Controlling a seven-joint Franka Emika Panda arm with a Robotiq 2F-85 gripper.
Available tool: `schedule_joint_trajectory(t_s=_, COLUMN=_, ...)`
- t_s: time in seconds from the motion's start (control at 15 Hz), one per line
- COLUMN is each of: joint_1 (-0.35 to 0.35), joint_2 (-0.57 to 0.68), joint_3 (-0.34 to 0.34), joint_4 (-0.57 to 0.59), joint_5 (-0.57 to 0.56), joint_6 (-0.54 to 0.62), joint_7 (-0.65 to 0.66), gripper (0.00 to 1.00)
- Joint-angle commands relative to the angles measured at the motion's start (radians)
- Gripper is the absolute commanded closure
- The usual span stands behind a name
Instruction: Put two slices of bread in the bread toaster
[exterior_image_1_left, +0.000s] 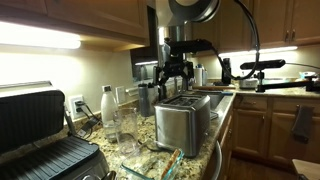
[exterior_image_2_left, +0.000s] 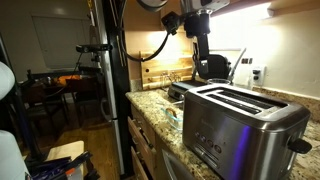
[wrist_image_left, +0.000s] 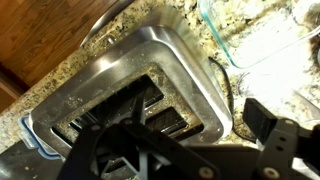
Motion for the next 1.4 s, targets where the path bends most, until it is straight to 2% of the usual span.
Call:
schedule_joint_trajectory(t_s=0.0, joint_1=0.015, joint_2=-0.056, joint_3=0.002, joint_4=-0.046, joint_5=-0.003, joint_6=-0.048, joint_7=-0.029, gripper=0.00)
schedule_joint_trajectory(t_s=0.6, joint_1=0.020, joint_2=-0.054, joint_3=0.004, joint_4=-0.062, joint_5=0.012, joint_6=-0.087, joint_7=-0.045, gripper=0.00)
schedule_joint_trajectory(t_s=1.13, joint_1=0.069, joint_2=-0.035, joint_3=0.047, joint_4=-0.104, joint_5=0.056, joint_6=-0.070, joint_7=-0.018, gripper=0.00)
schedule_joint_trajectory(t_s=1.33, joint_1=0.084, joint_2=-0.039, joint_3=0.067, joint_4=-0.121, joint_5=0.064, joint_6=-0.074, joint_7=0.030, gripper=0.00)
